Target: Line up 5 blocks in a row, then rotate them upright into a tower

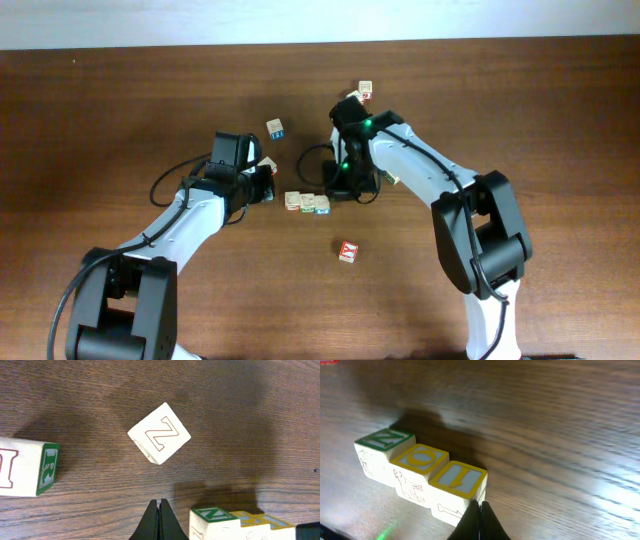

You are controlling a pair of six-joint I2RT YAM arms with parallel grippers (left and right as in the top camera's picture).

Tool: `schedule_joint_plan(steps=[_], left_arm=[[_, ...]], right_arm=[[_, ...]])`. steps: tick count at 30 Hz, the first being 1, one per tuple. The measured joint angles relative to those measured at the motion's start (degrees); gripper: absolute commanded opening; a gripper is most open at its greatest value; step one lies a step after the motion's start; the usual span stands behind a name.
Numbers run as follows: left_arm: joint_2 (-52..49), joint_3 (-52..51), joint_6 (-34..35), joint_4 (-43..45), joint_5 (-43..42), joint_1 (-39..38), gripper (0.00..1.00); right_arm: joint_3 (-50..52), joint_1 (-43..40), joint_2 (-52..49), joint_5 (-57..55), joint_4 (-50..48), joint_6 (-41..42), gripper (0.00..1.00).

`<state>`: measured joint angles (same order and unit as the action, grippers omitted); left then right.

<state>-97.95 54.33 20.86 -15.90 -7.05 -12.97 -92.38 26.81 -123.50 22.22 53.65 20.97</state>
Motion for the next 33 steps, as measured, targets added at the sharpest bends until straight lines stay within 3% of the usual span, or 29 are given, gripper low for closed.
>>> schedule_joint_plan(steps=[10,14,18,21,27,33], left_arm=[[0.0,0.0,0.0,-0.1,0.0,0.0,0.0],[0.0,0.0,0.0,-0.2,0.0,0.0,0.0],[0.0,0.0,0.0,-0.2,0.0,0.0,0.0],[0.0,0.0,0.0,-0.1,0.0,0.0,0.0],[0.0,0.0,0.0,0.3,0.0,0.0,0.0],[0.0,0.0,0.0,0.3,0.0,0.0,0.0]], right_arm=[[-5.6,-2.4,0.0,-2.3,3.8,-2.0,0.04],[-11.0,-10.9,0.0,-5.4,6.0,-2.8,0.04],[-10.3,-21.2,0.0,-7.6,6.0,-6.9,0.04],[-8.6,-24.4,0.0,-8.5,4.6,-11.5,0.04],[-5.8,-23.0,-1.5,-8.7,0.5,-19.6,0.04],[-5.2,-20.1,-5.2,-6.6,4.5,-22.1,0.04]])
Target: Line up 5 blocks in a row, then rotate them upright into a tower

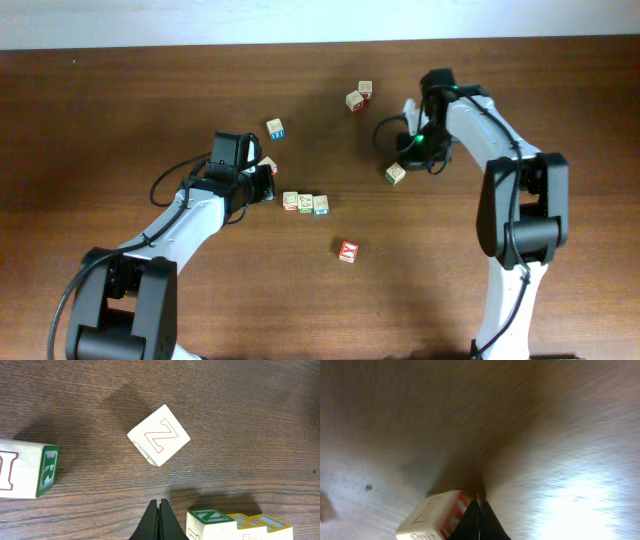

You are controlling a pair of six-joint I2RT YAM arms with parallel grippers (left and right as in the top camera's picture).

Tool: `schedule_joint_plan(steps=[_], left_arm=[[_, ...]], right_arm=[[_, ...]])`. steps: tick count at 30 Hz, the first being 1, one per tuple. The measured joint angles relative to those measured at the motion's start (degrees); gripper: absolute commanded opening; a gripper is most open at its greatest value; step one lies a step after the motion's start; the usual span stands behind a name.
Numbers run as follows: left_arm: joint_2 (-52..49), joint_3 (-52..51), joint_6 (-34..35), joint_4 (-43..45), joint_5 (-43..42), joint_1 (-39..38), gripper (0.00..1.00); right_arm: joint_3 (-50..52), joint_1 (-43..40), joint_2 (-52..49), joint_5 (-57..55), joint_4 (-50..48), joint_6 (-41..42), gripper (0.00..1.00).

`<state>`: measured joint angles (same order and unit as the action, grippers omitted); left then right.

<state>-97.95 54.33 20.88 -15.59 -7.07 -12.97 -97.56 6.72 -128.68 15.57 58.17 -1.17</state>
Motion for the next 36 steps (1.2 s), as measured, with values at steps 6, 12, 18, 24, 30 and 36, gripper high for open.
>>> schedule_joint_plan(steps=[6,12,18,24,30,36], left_arm=[[0.0,0.0,0.1,0.0,0.0,0.0,0.0],[0.0,0.0,0.2,0.0,0.0,0.0,0.0],[0.0,0.0,0.2,0.0,0.0,0.0,0.0],[0.0,0.0,0.2,0.0,0.0,0.0,0.0],[0.0,0.0,0.2,0.0,0.0,0.0,0.0],[0.0,0.0,0.2,0.0,0.1,0.0,0.0]], right_arm=[[0.0,7.1,-0.1,4.8,3.3,-0.3,0.04],[0.0,13.7,-0.1,6.9,1.6,2.7,0.04],[0.0,13.9,-0.1,9.5,1.6,5.3,0.04],[0.0,15.8,-0.1,10.3,2.7,5.7,0.04],[0.0,15.8,-0.1,10.5,4.2,5.7,0.04],[-0.2,13.9,4.0,9.8,14.8,5.7,0.04]])
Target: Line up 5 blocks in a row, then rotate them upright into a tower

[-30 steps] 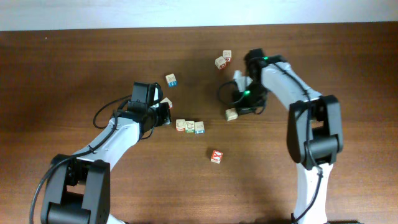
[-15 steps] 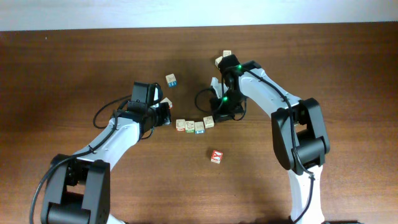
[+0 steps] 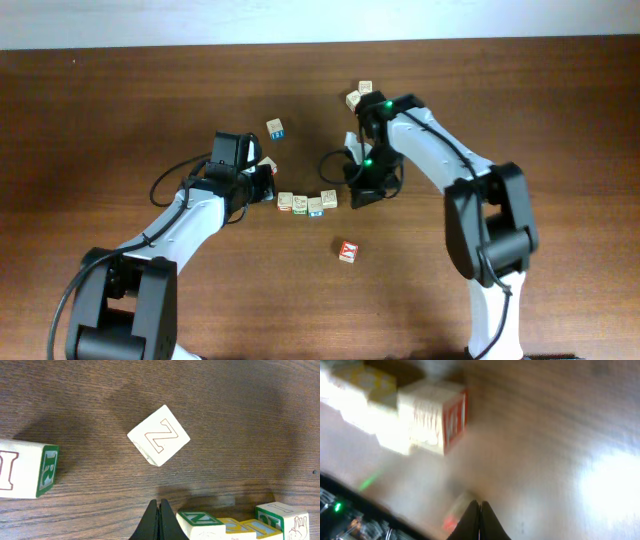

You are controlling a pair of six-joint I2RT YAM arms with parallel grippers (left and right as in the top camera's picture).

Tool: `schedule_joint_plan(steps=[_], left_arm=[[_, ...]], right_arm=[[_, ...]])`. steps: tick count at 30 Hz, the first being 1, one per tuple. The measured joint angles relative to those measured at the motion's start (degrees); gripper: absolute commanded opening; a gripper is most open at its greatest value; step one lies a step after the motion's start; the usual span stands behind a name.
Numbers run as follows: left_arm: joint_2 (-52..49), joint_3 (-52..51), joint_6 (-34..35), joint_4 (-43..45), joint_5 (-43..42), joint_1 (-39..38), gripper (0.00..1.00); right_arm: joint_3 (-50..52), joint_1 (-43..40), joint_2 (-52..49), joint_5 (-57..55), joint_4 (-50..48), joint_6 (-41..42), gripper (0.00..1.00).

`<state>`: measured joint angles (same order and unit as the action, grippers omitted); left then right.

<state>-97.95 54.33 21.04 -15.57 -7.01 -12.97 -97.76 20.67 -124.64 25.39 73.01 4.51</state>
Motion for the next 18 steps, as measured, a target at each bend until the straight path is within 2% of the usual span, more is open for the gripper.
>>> schedule_joint_plan(steps=[3,7,13,18], left_arm=[[0.0,0.0,0.0,0.0,0.2,0.0,0.0],[0.0,0.0,0.0,0.4,0.2,0.2,0.0],[0.0,0.0,0.0,0.5,0.4,3.4,0.0],[0.0,0.0,0.0,0.9,0.4,4.3,0.0]], right_arm=[[-0.2,0.2,5.8,-0.5,4.7,-0.1,0.04],[1.6,2.6,11.3,-1.1,5.5,0.3,0.04],[20.4,10.8,19.1,-3.6,-8.7,5.0,0.04],[30.6,16.4,21.7,-7.8,-14.9,7.6,0.04]])
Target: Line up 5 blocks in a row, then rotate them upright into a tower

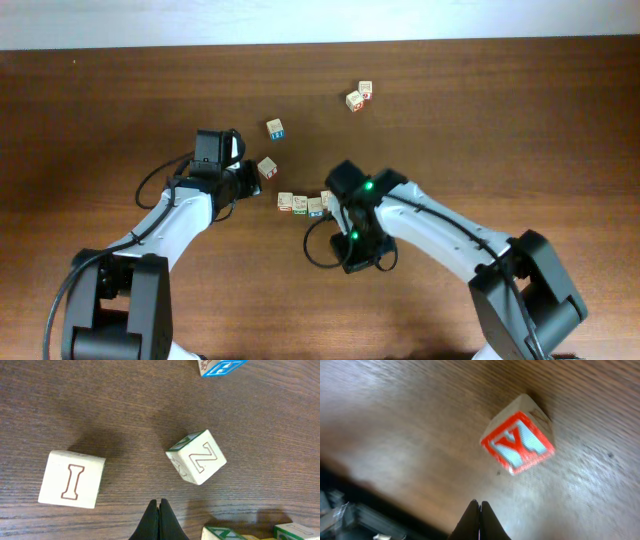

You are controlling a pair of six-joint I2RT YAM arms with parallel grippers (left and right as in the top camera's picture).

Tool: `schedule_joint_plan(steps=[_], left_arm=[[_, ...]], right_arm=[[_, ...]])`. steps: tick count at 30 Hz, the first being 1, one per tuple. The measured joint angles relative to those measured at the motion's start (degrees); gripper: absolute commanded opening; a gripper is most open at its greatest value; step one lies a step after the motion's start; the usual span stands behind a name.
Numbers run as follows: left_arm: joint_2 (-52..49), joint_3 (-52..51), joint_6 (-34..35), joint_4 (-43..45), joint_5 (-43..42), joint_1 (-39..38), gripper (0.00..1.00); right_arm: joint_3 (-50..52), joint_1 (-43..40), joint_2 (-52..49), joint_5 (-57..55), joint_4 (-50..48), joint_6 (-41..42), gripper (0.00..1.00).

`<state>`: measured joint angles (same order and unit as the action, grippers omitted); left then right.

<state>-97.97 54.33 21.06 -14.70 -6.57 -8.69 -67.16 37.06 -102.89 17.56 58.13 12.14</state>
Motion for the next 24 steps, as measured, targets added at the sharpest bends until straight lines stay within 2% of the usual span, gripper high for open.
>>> schedule_joint_plan(steps=[5,16,20,24], left_arm=[[0.0,0.0,0.0,0.4,0.0,0.0,0.0],[0.0,0.0,0.0,0.2,0.0,0.0,0.0],[0.0,0.0,0.0,0.1,0.0,0.0,0.0],[0.0,0.0,0.0,0.1,0.0,0.0,0.0]], right_arm=[[4.1,2.5,0.0,-3.2,-5.0,1.0,0.04],[4.4,2.7,0.0,-15.0,-13.4,2.4,0.04],[4.4,0.5,0.0,-18.3,-16.2,2.6,0.04],[4.4,-5.2,0.0,-18.7,-20.3,2.0,0.04]])
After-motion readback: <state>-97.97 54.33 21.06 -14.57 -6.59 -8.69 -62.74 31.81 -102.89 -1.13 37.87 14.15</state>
